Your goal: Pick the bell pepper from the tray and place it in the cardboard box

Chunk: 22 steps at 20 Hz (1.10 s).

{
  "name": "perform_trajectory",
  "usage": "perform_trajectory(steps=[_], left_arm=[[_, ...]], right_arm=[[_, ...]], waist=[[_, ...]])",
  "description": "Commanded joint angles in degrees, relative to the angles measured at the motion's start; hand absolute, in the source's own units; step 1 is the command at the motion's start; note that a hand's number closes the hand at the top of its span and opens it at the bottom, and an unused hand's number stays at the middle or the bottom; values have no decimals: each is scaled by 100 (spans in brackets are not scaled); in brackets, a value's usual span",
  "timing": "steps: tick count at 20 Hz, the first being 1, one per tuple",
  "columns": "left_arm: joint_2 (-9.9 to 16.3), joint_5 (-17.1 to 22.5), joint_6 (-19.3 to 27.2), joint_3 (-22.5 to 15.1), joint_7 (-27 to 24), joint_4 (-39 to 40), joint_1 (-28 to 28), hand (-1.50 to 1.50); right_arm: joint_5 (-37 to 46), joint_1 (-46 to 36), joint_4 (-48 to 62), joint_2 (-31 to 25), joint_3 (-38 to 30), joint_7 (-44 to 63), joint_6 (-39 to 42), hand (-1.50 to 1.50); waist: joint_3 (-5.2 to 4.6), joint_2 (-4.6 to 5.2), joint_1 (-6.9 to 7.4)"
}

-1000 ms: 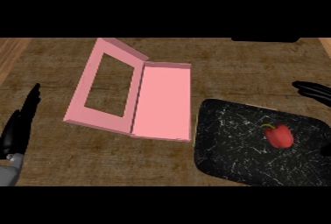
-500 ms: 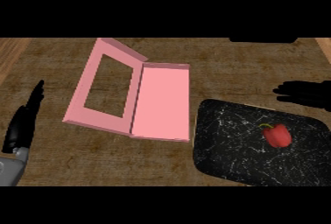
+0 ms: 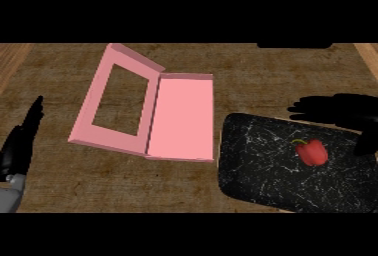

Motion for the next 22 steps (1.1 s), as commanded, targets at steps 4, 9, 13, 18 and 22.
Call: perform_trajectory(steps=[4,9,13,18,22], left_arm=[[-263,-341,-101,177,-26,135,-45,0],[-145,-331,-358,457,-7,-103,243,0],[-199,-466,-318,496,181,-219,123,0],[-388,-621,-323,489,348,-122,-118,0],[-510,-591,-392,674,-102,129,157,0]], right_arm=[[608,-149,180,639,-179,39,267,-150],[839,119,305,559,-335,-328,164,-150],[754,486,-99,508,-310,-497,213,-150],[605,328,-545,332,-362,-682,674,-150],[430,716,-1060,127,-460,-605,752,-150]], waist=[[-1,-6,-53],[1,-11,-32],[0,-18,-79],[-2,-12,-97],[-3,-18,-104]])
